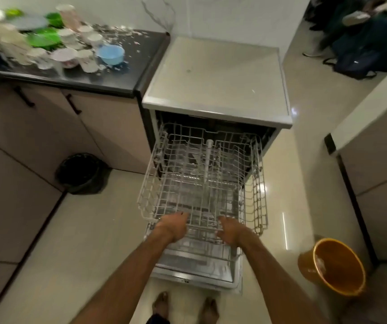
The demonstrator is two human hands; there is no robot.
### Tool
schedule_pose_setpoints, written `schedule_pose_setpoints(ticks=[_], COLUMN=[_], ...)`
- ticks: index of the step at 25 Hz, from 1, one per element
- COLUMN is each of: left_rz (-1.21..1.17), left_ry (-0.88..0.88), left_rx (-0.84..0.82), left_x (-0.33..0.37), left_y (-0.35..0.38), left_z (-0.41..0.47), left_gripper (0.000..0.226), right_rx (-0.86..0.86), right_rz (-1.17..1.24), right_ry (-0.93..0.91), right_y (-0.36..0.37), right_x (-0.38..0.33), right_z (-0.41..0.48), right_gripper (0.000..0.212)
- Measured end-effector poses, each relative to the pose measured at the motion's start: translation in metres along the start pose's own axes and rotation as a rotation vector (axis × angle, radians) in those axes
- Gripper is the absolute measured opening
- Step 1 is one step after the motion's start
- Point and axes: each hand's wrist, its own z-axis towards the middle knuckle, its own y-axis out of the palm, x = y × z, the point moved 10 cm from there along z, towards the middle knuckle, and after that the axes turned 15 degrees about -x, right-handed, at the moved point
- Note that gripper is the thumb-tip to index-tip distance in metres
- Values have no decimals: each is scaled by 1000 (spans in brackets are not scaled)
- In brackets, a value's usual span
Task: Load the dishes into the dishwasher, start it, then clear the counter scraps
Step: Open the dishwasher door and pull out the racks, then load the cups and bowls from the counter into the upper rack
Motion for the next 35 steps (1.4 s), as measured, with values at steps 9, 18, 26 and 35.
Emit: schedule_pose_setpoints(ticks=[9,18,26,35], left_rz=[-217,-299,-372,-413], left_ry=[-127,-228,-323,-371], left_rx=[383,631,726,861], left_x=[-83,-252,-430,-557], left_y=[-155,-178,-180,-242], left_z=[-148,-243,-310,-301], left_gripper=[40,37,21,9], right_rx=[182,298,266,350], right_rz=[-113,-233,-274,-331], right_ry=[-168,-350,-429,-475], right_y=[-148,-191,-154,-248], right_x=[-136,-363,-557,-665], right_z=[-74,-55,-11,72], right_gripper=[59,58,57,51])
